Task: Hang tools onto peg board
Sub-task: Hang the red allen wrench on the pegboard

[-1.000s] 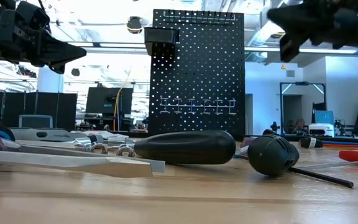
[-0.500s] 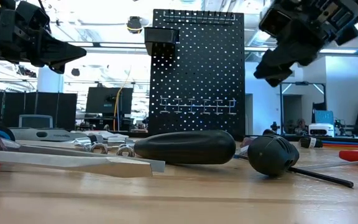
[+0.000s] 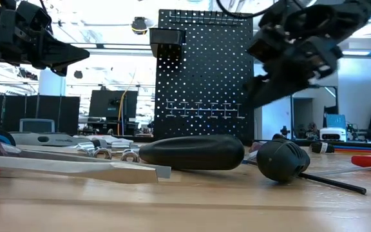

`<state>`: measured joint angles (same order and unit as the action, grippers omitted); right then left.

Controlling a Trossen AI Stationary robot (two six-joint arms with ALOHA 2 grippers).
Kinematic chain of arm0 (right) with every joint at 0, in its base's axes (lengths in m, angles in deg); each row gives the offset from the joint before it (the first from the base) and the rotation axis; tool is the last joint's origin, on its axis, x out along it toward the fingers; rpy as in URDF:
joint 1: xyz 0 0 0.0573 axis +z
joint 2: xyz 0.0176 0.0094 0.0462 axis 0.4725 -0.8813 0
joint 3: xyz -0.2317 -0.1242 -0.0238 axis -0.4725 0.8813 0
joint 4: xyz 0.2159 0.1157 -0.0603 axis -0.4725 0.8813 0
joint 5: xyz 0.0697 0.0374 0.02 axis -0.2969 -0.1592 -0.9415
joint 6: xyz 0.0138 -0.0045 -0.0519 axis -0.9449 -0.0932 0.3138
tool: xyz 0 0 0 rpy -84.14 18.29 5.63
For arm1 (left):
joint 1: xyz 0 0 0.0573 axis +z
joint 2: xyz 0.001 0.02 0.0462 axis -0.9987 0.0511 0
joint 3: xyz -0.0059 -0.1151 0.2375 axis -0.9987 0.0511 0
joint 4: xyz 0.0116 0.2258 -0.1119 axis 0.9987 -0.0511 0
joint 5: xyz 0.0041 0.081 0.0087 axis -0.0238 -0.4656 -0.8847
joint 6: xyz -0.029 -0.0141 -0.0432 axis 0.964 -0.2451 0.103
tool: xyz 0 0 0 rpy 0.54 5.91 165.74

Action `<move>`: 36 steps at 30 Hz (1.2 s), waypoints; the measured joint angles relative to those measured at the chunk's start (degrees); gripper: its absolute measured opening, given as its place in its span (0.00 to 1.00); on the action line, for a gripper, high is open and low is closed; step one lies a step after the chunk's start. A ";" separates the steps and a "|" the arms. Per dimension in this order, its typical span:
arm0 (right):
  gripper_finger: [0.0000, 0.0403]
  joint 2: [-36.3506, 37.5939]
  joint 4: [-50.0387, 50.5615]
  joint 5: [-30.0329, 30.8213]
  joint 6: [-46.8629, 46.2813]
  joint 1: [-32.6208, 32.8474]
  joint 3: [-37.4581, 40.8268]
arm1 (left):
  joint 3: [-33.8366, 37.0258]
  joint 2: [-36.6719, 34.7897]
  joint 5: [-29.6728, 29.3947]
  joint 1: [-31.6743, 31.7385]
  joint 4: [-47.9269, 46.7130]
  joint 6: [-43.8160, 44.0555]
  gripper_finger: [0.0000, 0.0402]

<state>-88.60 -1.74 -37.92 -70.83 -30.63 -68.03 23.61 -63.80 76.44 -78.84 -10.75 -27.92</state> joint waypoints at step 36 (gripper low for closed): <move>0.61 -30.97 17.06 6.23 0.16 6.41 -34.72 | 0.00 0.01 -0.03 -0.02 0.04 0.00 0.04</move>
<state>-119.56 15.31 -31.69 -70.67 -24.22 -102.75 23.61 -63.79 76.41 -78.86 -10.70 -27.92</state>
